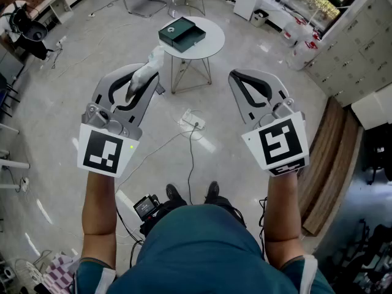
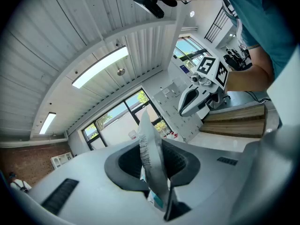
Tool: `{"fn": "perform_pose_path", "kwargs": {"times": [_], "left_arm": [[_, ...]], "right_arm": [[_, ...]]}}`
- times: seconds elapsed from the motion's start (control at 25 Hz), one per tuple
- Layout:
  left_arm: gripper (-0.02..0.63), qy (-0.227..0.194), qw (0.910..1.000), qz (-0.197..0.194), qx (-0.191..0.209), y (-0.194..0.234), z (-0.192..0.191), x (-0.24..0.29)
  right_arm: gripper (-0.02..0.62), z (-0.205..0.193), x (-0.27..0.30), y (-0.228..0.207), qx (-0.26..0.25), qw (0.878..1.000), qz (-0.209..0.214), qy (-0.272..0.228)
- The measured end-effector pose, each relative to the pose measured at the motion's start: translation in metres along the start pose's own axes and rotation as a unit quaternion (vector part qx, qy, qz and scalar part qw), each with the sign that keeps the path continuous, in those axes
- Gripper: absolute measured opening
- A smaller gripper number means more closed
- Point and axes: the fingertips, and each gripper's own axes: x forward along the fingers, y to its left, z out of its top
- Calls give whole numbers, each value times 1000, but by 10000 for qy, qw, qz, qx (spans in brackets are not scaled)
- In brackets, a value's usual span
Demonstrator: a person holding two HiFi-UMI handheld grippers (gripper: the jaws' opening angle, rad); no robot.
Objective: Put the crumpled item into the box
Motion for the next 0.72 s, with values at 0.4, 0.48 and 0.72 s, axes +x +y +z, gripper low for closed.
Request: {"fn": "perform_pose_path", "kwargs": {"times": [0.4,0.48,0.72], "left_arm": [[89,-73,9999,-64,-64,23,-27,-15],[89,-84,9999,-74,-74,28,-31,-18],[89,-173,9997,-116,-96,46,-41,-29]], "right_arm": [[38,19,29,19,48,10000,-71,24],[38,25,33,22,121,9999,-71,-61],[38,45,45,30,245,9994,-169,-173]]}}
